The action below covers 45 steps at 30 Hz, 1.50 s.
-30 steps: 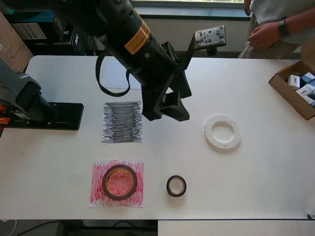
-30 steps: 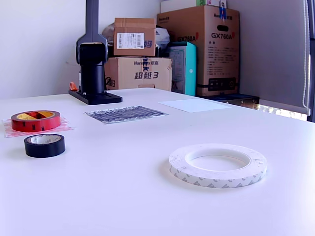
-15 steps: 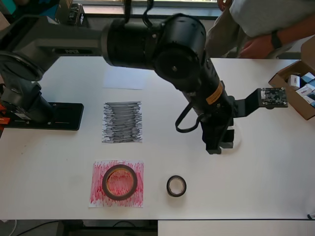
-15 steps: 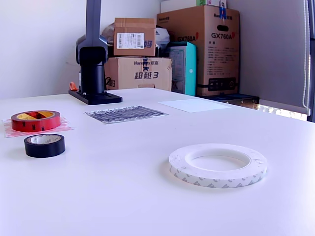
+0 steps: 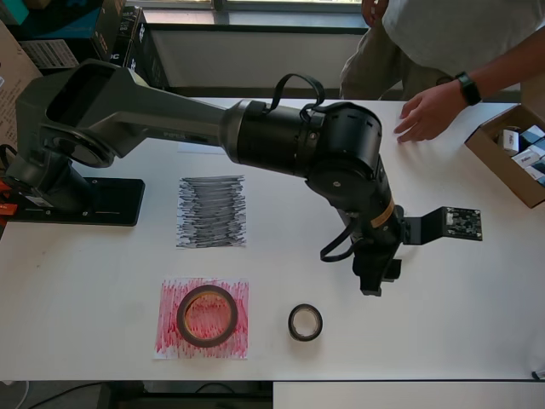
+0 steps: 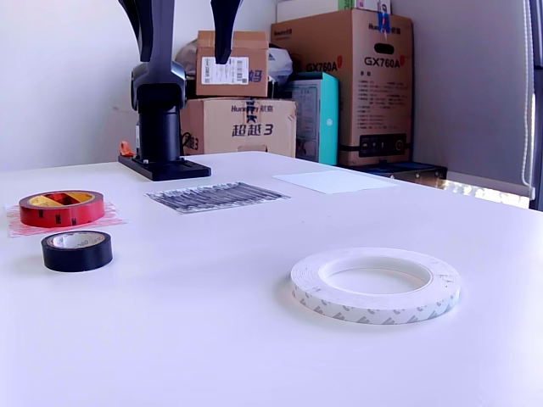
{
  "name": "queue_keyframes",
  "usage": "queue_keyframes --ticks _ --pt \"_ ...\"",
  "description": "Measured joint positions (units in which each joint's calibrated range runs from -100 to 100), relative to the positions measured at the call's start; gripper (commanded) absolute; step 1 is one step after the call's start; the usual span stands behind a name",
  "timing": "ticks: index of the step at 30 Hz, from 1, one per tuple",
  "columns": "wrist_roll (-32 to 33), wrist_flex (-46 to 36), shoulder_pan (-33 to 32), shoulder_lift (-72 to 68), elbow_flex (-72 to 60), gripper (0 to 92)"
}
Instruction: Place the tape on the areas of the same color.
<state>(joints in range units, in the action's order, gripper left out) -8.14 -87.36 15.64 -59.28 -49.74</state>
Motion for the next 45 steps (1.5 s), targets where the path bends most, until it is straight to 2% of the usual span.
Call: queue_keyframes --ticks 12,18,23,45 --pt "-2.34 0.40 3.25 5.75 16.08 61.4" --pt "-3.36 5.07 3.33 8.47 25.64 61.4" --pt "-4.56 5.65 3.33 7.41 30.84 61.4" --pt "-4.31 8.27 5.85 7.23 33.04 61.4"
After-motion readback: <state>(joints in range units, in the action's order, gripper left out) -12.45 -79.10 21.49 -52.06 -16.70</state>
